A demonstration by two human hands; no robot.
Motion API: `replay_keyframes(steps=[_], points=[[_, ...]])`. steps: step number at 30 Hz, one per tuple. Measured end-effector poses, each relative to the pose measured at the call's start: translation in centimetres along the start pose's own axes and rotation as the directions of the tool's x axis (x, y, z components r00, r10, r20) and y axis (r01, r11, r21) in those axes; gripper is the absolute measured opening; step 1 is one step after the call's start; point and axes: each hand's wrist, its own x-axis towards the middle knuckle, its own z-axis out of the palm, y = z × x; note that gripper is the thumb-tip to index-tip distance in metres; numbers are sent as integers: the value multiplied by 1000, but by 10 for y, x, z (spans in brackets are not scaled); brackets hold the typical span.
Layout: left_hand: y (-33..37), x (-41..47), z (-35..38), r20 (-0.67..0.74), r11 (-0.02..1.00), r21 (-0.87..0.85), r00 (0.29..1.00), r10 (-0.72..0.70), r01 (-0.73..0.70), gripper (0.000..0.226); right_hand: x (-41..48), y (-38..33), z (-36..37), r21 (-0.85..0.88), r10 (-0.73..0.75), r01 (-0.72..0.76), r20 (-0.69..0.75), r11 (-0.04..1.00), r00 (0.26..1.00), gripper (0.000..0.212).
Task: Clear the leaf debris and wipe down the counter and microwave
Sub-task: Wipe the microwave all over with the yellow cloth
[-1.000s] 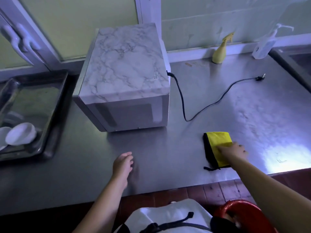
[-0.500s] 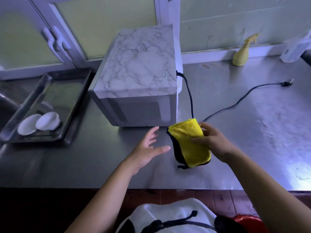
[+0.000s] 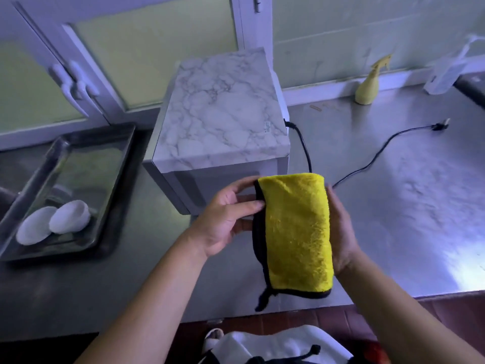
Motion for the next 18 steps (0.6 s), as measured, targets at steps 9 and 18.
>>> replay_keyframes(steps=[9, 18], points=[[68, 14, -80, 74, 638, 705, 926, 370, -311, 27, 39, 84, 35, 186, -96, 154, -287, 970, 953, 71], [109, 119, -125, 294, -12, 955, 945, 144, -296, 49, 80, 69, 54, -211, -506, 628, -794, 749, 336, 58]])
